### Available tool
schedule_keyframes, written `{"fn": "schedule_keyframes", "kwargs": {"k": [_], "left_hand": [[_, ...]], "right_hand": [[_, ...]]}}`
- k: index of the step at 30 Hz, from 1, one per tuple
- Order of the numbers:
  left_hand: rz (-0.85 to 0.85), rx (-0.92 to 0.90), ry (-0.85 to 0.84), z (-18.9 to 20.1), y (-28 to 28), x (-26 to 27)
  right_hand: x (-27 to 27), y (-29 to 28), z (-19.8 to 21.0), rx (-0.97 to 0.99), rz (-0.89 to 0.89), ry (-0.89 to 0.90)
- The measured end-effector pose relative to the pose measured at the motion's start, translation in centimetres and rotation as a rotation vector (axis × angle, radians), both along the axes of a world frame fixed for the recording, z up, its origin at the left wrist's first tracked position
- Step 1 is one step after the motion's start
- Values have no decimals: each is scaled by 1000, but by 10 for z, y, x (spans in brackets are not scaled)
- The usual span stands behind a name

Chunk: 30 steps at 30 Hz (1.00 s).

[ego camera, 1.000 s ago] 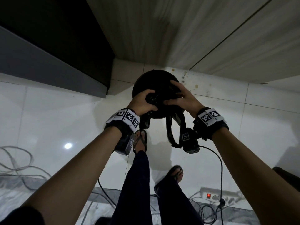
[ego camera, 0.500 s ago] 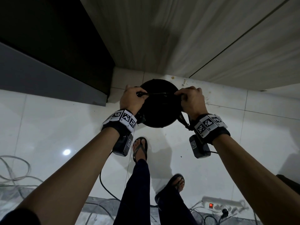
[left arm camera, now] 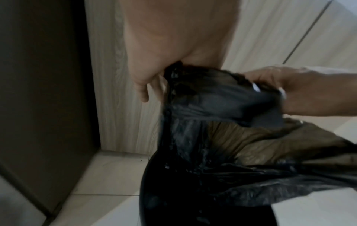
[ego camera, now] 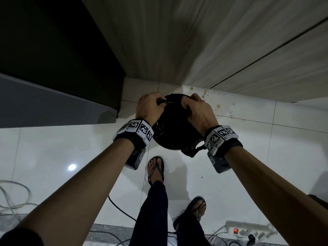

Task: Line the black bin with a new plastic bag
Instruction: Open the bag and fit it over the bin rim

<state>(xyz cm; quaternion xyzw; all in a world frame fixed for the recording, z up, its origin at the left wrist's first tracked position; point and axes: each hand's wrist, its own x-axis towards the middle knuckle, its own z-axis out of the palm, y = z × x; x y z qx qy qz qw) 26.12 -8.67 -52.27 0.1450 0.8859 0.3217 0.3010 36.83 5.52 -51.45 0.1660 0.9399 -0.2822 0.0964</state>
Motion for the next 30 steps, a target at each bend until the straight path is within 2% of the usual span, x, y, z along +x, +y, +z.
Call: {"fn": "schedule_keyframes", "kwargs": {"k": [3,7,11,17,20,24,27,30], "left_hand": [[-90,32,44,2,1,-3],[-316,80,234,5,0,-10],[-495,-32,261,-6,1,-15],[-388,-234,130,-54,4,-29],[-329,-283,62,-83,5,-36],[-286,-343,-10,-126,-5,-34],[-260,-374,-153,-145,-15,-27],[-199,-301,-81,-145,-15,-24]], "right_hand": [[-4,7,-15,99,-5,-114],[-11,18,-24,201,-139,-189],[-23,22,-31,286,-231,-171],[-26,35,-69,333,-98,-355],[-21,47,-100,323,-156,-415],[-9,56,-139,213,-220,-494],[-3,59,-154,80,-281,-454],[-7,63,-148,85,-310,-425]]}}
